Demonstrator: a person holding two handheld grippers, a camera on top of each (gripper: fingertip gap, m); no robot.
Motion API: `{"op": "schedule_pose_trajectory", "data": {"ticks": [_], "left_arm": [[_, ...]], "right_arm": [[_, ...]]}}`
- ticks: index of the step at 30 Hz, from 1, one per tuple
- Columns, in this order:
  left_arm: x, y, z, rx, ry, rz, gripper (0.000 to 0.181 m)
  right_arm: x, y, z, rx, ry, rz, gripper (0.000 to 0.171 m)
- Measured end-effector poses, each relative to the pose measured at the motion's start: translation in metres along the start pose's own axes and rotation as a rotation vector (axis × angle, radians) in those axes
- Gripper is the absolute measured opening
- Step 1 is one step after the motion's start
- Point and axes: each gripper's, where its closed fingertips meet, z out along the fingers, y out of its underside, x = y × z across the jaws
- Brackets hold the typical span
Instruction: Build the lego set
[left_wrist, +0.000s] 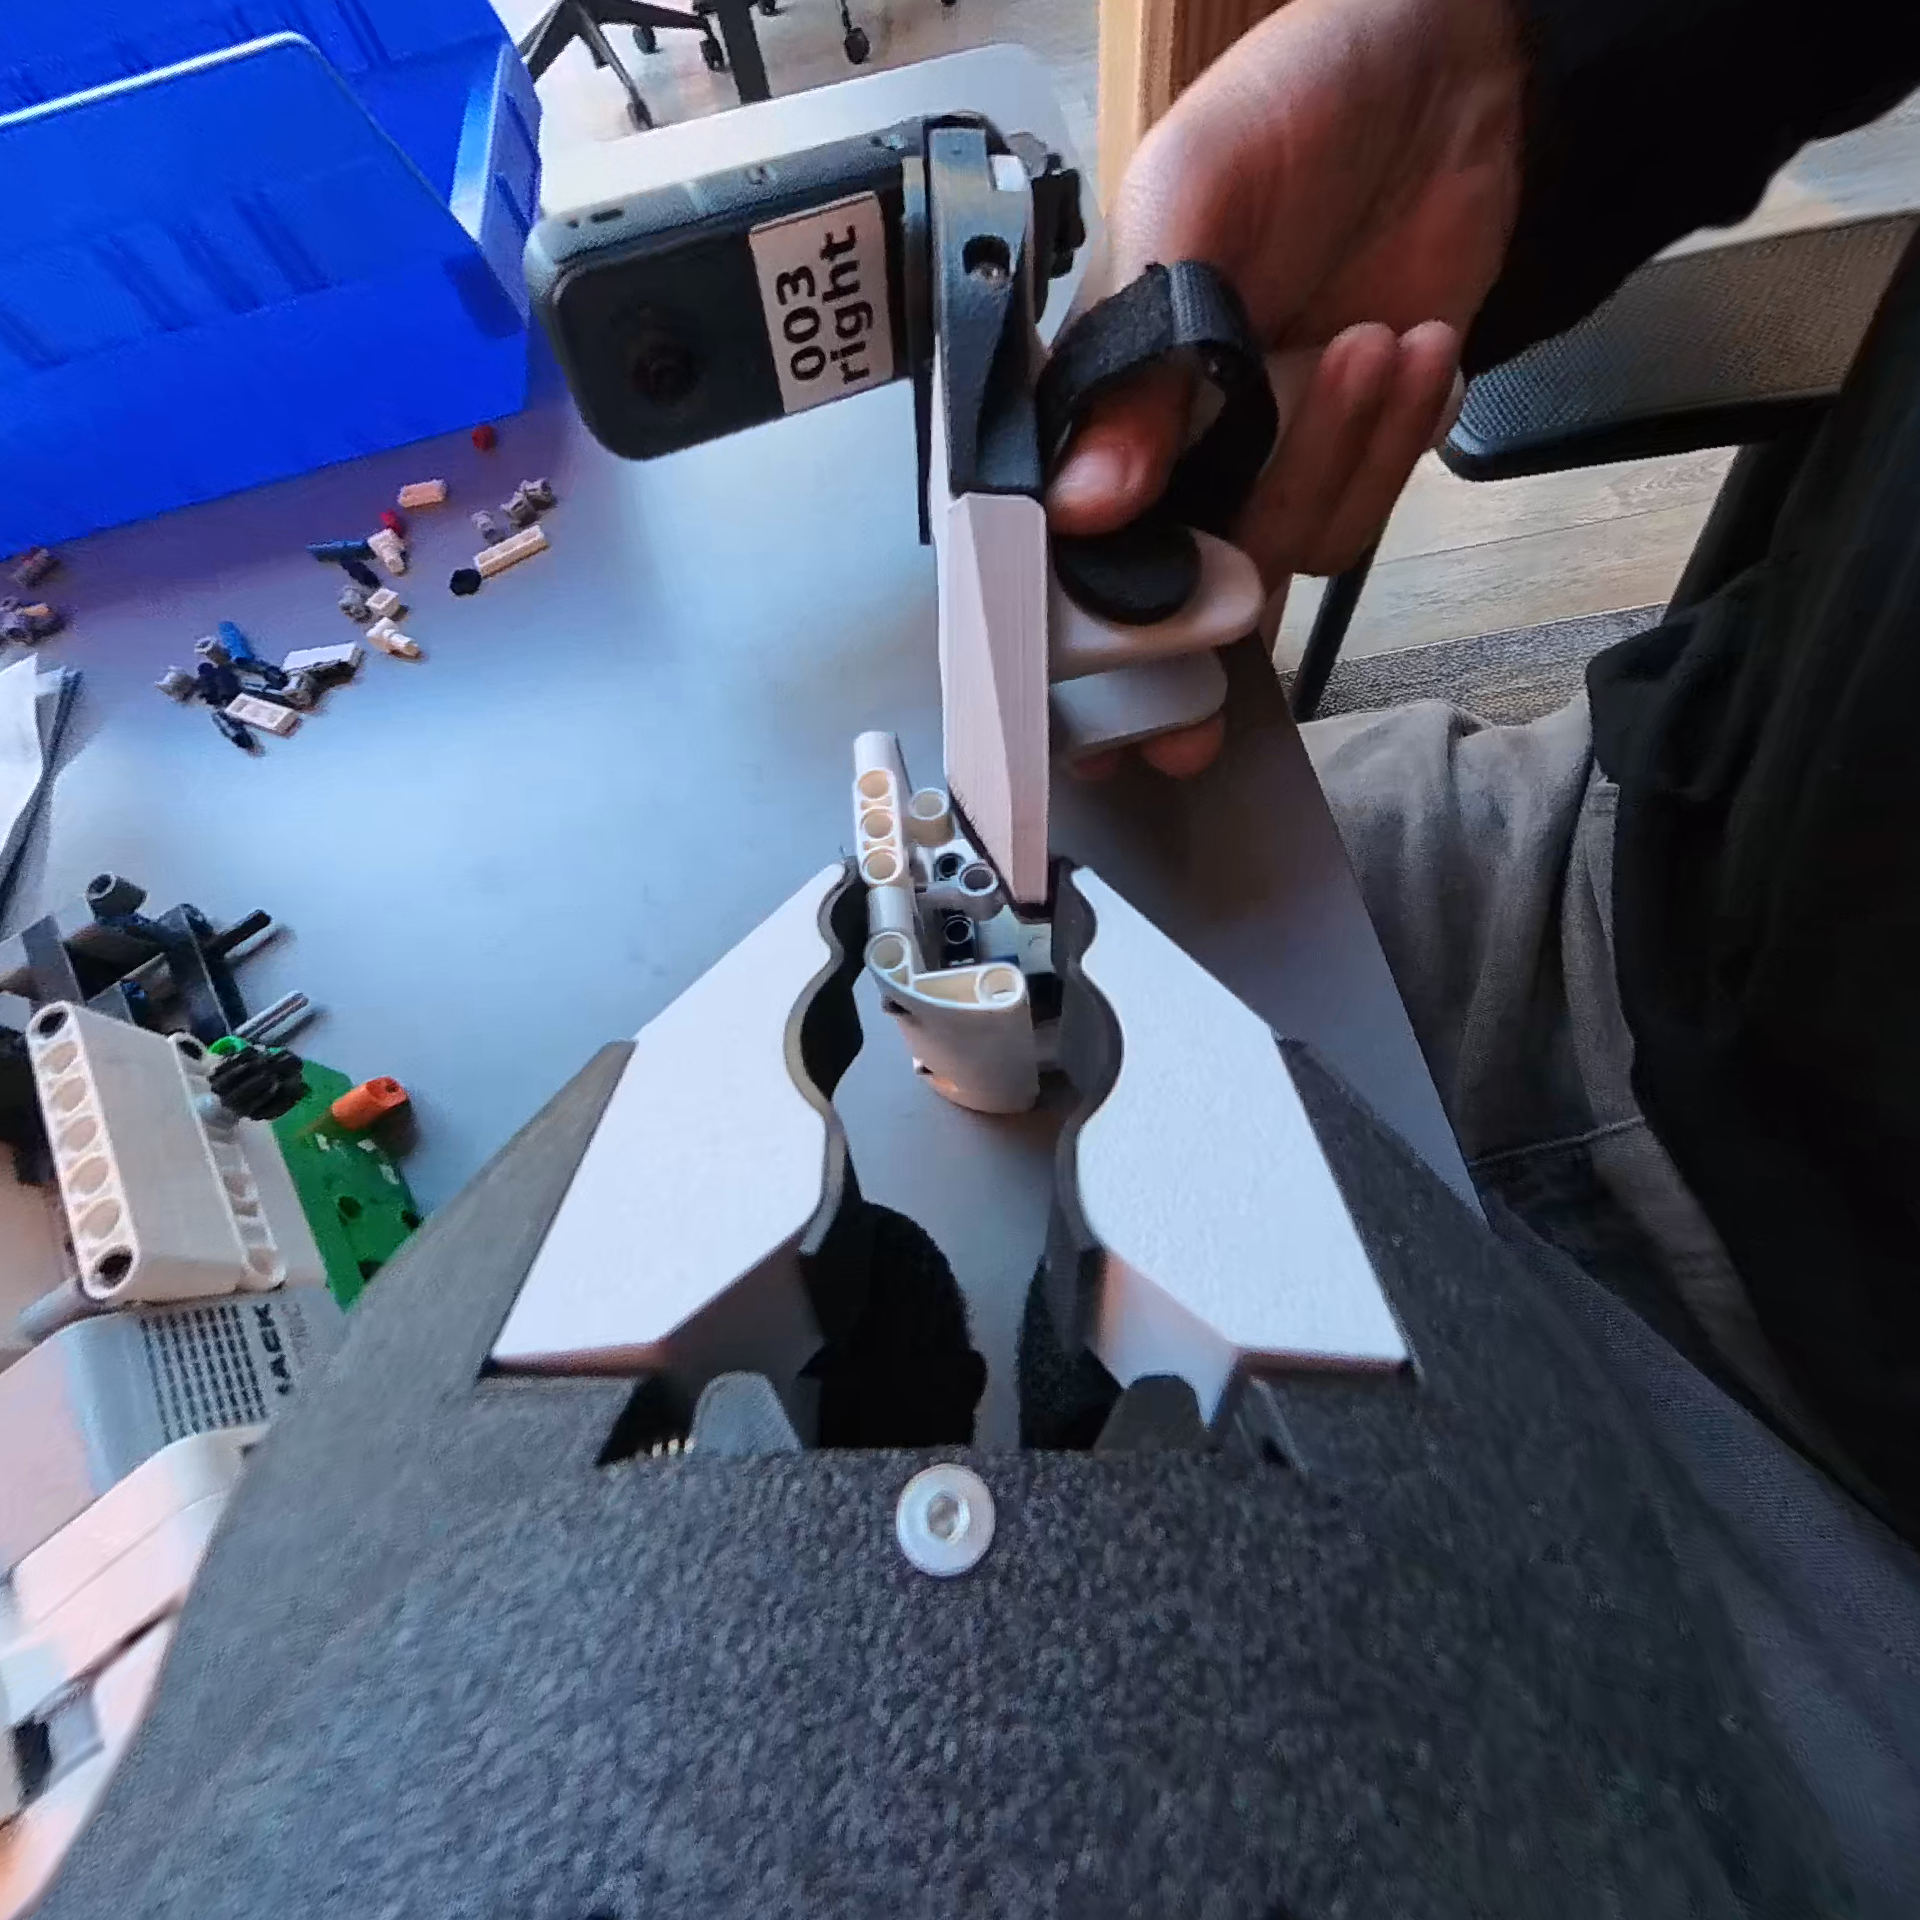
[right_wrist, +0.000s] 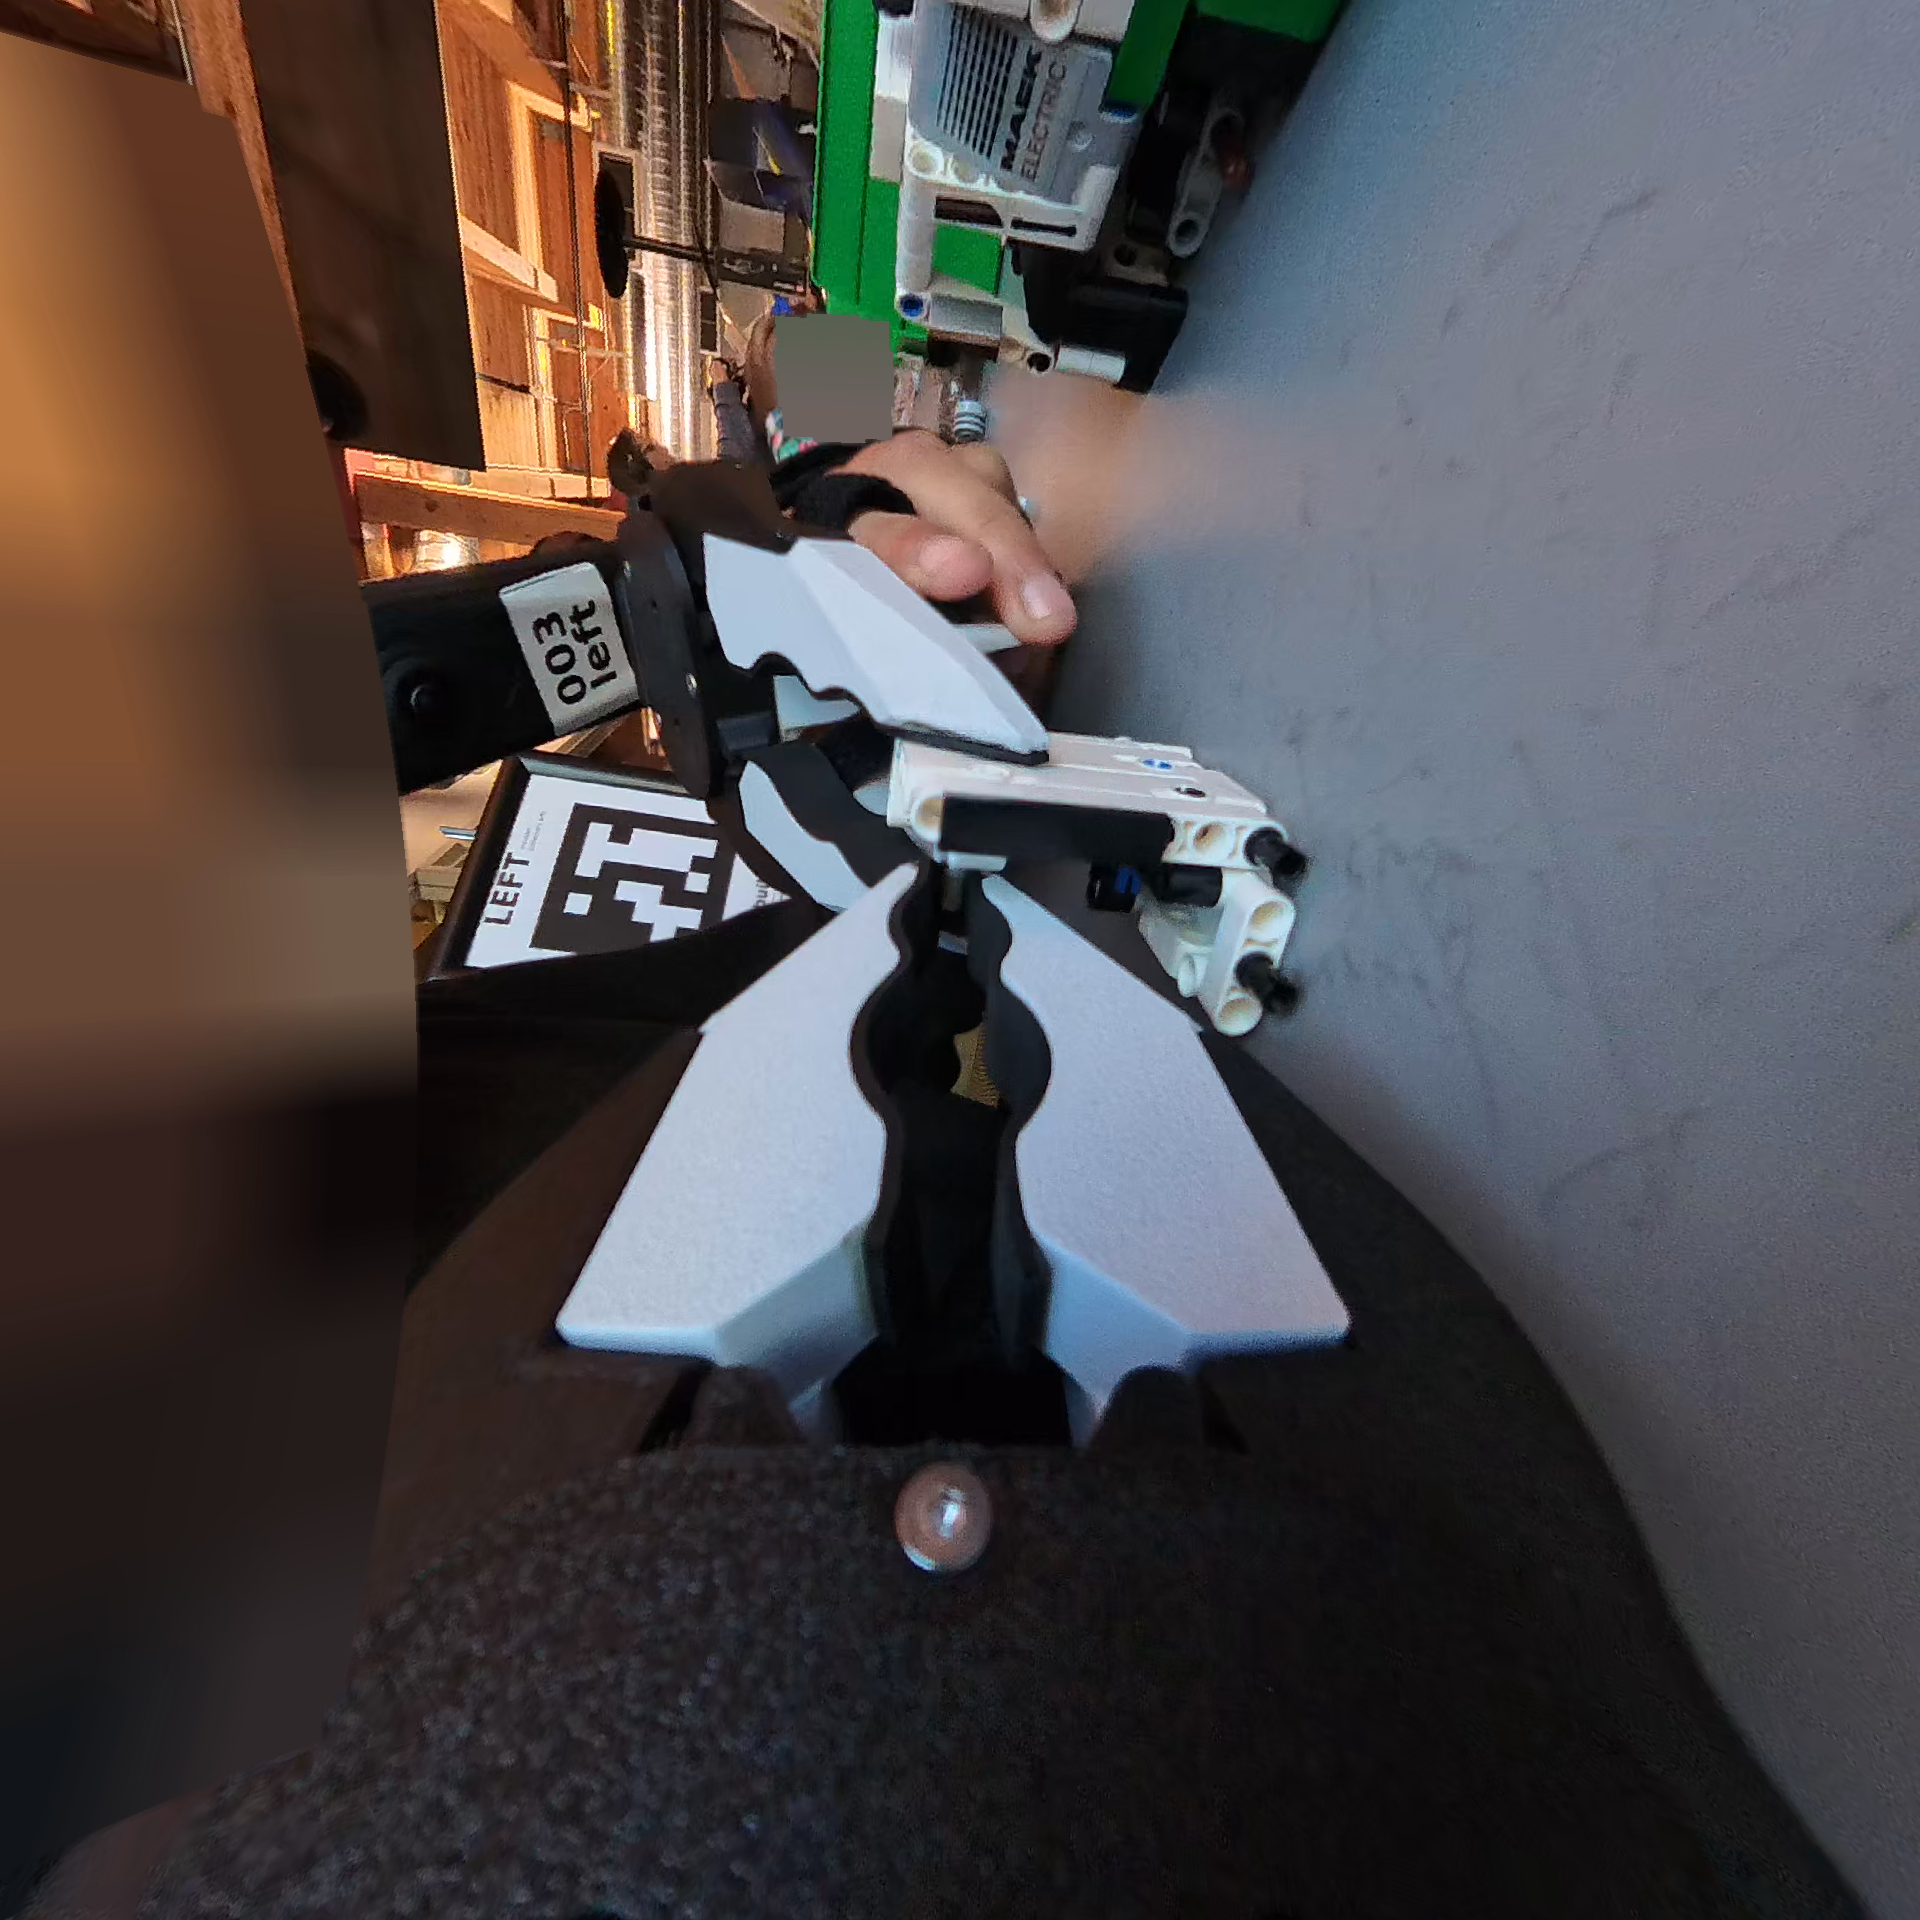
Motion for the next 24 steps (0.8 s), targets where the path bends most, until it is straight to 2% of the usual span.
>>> {"op": "schedule_pose_trajectory", "data": {"ticks": [24], "left_arm": [[-0.0039, 0.0016, 0.0027, -0.054, 0.012, 0.009, 0.031]], "right_arm": [[-0.0002, -0.0041, -0.0036, 0.027, -0.019, 0.014, 0.004]]}}
